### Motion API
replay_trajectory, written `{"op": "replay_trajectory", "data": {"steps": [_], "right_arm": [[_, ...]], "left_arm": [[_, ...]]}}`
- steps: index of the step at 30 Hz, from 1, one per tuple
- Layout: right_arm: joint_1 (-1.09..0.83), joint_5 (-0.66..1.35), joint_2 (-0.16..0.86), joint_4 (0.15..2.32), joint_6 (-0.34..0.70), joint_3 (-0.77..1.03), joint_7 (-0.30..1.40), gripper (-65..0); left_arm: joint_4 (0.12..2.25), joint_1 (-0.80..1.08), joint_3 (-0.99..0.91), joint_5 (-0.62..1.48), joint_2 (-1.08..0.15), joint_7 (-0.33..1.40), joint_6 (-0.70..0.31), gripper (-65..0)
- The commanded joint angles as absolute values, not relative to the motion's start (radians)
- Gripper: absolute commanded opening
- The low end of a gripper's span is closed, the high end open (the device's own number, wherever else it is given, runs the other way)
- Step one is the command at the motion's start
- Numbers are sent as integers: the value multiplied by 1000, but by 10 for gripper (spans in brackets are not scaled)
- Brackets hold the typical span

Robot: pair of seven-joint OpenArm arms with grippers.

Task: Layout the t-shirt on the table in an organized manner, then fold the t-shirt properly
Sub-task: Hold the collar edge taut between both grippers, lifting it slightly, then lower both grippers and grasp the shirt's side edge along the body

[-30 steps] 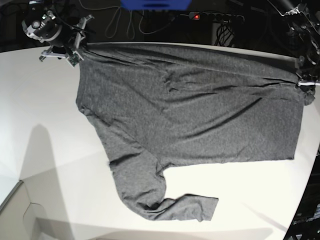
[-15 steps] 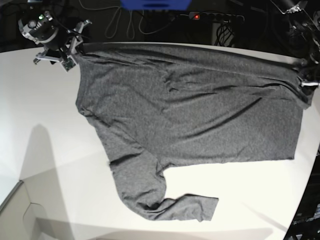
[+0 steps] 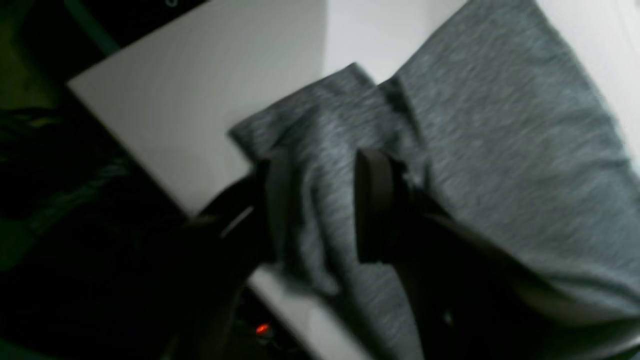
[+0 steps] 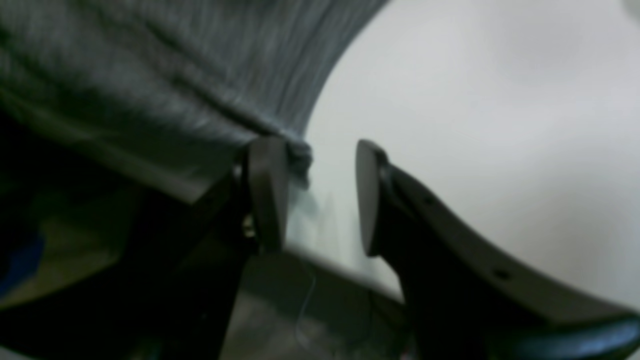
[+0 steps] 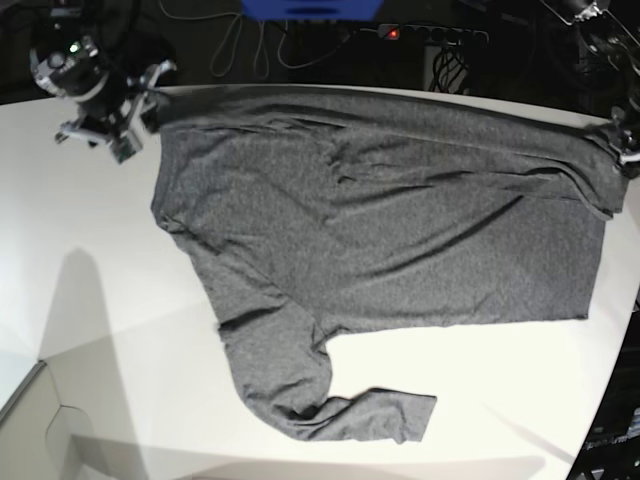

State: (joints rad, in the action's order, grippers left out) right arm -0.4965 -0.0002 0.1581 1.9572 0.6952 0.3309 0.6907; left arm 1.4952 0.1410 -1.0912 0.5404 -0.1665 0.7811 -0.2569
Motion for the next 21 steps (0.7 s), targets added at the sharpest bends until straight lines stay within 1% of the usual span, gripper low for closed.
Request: {"op": "replay_trajectory", "data": {"steps": [1, 3, 4, 8, 11, 14, 18, 21], "right_arm": [[-492, -2, 170, 1977, 698, 352, 682, -412], [-470, -2, 170, 1977, 698, 371, 682, -407], [-460, -2, 170, 1977, 698, 378, 684, -394], [-427, -2, 170, 1977, 698, 430, 684, -312], [-418, -2, 171, 1977, 698, 435, 684, -275], [-363, -2, 170, 1974, 698, 426, 684, -270], [-263, -5, 171, 1946, 698, 338, 685, -270], [-157, -5, 171, 1888, 698, 274, 697, -270]], "left_arm": [[1517, 120, -1092, 587, -189, 754, -263, -433], [1517, 102, -1090, 625, -194, 754, -263, -433], [1517, 87, -1081, 636, -202, 754, -263, -433], [1515, 53, -990, 639, -229, 743, -263, -433], [1500, 1, -964, 634, -252, 742, -263, -433], [1425, -85, -963, 604, -274, 742, -262, -433], [1325, -196, -960, 521, -289, 742, -262, -433], [1262, -268, -895, 452, -309, 740, -262, -433]]}}
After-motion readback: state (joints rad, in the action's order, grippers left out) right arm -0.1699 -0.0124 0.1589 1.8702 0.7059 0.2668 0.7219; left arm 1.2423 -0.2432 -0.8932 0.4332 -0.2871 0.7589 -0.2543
